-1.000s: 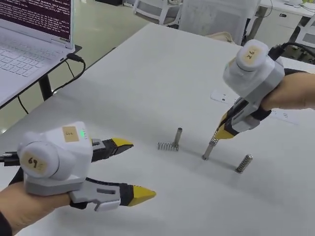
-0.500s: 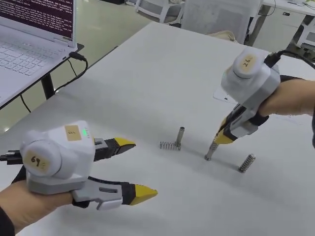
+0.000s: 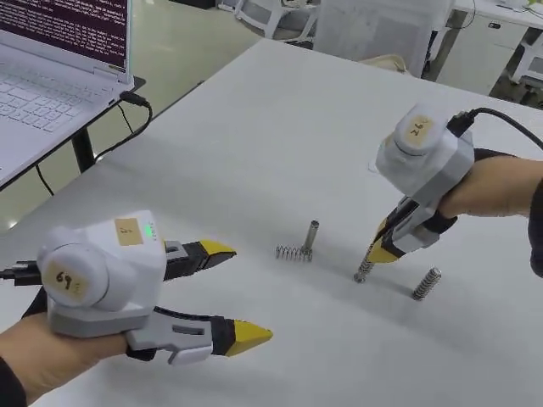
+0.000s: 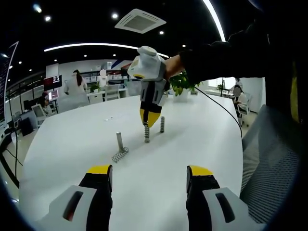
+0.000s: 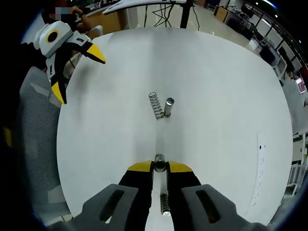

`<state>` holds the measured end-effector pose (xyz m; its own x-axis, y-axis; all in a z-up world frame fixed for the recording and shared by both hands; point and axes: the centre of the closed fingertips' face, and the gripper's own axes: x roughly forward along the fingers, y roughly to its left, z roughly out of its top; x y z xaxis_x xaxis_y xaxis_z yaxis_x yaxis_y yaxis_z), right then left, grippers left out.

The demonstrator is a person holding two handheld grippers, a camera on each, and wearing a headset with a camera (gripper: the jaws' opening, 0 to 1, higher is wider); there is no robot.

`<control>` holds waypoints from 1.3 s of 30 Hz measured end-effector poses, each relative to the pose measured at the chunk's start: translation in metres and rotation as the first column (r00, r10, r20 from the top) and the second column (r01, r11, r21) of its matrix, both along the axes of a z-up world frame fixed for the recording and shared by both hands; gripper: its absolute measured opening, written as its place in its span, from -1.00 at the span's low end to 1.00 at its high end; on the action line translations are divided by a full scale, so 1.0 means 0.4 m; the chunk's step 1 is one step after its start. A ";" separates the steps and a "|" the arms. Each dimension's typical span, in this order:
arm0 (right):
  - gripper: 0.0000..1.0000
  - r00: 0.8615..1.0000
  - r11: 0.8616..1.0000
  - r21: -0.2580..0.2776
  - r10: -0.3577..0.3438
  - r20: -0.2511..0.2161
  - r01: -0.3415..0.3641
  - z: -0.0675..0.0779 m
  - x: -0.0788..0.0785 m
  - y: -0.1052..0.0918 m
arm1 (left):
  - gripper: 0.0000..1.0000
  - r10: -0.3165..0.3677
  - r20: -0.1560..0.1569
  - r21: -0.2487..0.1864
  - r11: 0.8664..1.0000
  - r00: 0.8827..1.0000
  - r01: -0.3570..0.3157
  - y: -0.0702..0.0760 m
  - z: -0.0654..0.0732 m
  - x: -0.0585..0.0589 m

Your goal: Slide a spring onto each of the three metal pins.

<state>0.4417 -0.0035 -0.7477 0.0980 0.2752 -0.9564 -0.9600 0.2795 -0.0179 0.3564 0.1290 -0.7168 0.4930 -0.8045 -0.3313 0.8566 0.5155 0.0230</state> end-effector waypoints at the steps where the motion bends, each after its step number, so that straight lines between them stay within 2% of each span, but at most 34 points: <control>1: -0.84 1.000 1.000 -0.001 0.001 0.000 -0.001 -0.002 -0.001 0.000 | 0.16 0.000 0.000 0.001 1.000 1.000 0.000 0.000 0.000 0.000; 18: -0.84 1.000 1.000 -0.014 0.005 -0.004 -0.005 -0.030 -0.018 0.001 | 0.14 -0.002 0.001 0.001 1.000 1.000 0.002 -0.002 0.000 -0.002; 34: -0.83 1.000 1.000 -0.014 0.001 -0.002 -0.001 -0.033 -0.022 0.002 | 0.14 -0.003 0.004 0.001 1.000 1.000 0.003 -0.005 0.003 -0.001; 39: -0.73 1.000 1.000 -0.009 0.002 -0.009 -0.002 -0.039 -0.027 0.004 | 0.13 -0.001 0.002 -0.002 1.000 1.000 0.001 -0.004 0.002 0.000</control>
<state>0.4310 -0.0021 -0.7631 0.0891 0.2672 -0.9595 -0.9606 0.2775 -0.0119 0.3562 0.1276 -0.7159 0.4926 -0.8057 -0.3288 0.8571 0.5146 0.0233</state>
